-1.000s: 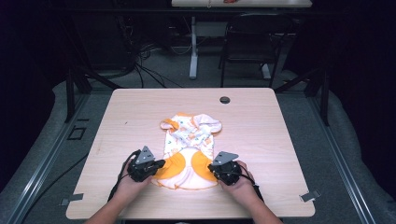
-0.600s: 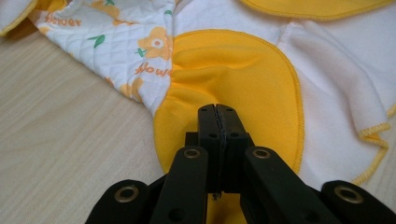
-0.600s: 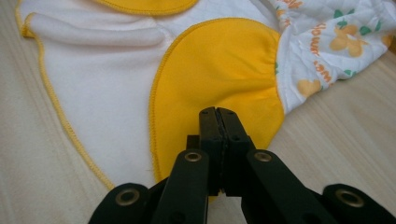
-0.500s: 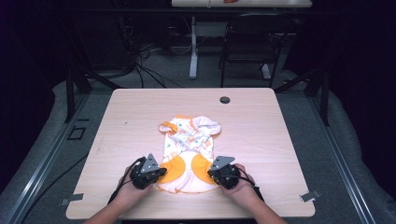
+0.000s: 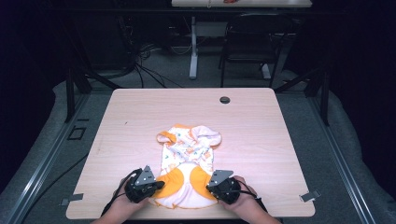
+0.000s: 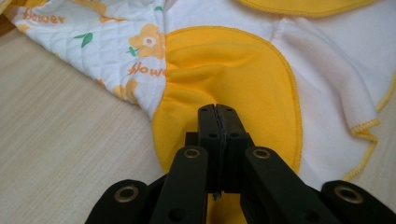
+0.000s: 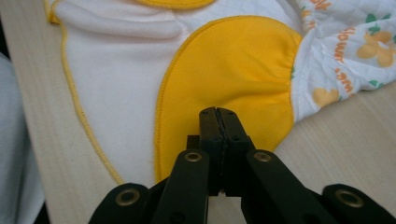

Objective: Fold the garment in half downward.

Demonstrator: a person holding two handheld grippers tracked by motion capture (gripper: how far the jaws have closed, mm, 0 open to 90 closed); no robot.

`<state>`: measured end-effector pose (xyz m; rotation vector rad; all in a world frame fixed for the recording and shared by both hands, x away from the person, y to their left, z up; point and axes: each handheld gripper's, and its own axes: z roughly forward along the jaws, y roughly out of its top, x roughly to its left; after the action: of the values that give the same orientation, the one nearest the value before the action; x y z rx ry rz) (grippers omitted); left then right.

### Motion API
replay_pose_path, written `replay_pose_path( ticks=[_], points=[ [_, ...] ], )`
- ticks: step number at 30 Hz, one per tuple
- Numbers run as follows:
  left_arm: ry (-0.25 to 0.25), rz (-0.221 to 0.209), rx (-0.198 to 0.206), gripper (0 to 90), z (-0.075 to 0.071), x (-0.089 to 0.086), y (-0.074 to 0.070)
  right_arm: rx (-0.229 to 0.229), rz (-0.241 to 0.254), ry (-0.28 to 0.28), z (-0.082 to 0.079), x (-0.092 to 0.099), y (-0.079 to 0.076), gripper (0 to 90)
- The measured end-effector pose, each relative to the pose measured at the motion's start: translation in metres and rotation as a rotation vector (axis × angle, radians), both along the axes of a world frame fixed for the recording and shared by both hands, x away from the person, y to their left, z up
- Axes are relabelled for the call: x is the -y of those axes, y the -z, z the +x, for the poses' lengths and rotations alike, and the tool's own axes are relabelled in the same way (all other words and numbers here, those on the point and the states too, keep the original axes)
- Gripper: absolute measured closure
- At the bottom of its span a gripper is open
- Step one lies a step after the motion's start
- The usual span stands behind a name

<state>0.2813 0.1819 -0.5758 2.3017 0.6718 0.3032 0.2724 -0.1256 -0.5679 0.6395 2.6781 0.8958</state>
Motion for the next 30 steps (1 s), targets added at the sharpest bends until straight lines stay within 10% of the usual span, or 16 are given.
replay_pose_path(
  ticks=[8,14,20,30],
  points=[
    [0.016,-0.022,0.000,89.7,0.010,0.003,-0.017,0.002,0.034,-0.010,0.004,-0.002,-0.016,89.4],
    [-0.002,-0.030,0.036,89.7,0.057,0.017,-0.038,0.018,0.060,0.042,0.058,-0.008,-0.038,89.8],
    [-0.035,-0.018,0.019,89.7,0.090,0.026,-0.020,-0.011,0.059,0.106,0.098,-0.017,-0.023,89.2],
    [-0.056,0.013,-0.002,89.7,0.100,0.031,-0.001,-0.021,-0.001,0.099,0.106,-0.020,-0.002,88.1]
  ],
)
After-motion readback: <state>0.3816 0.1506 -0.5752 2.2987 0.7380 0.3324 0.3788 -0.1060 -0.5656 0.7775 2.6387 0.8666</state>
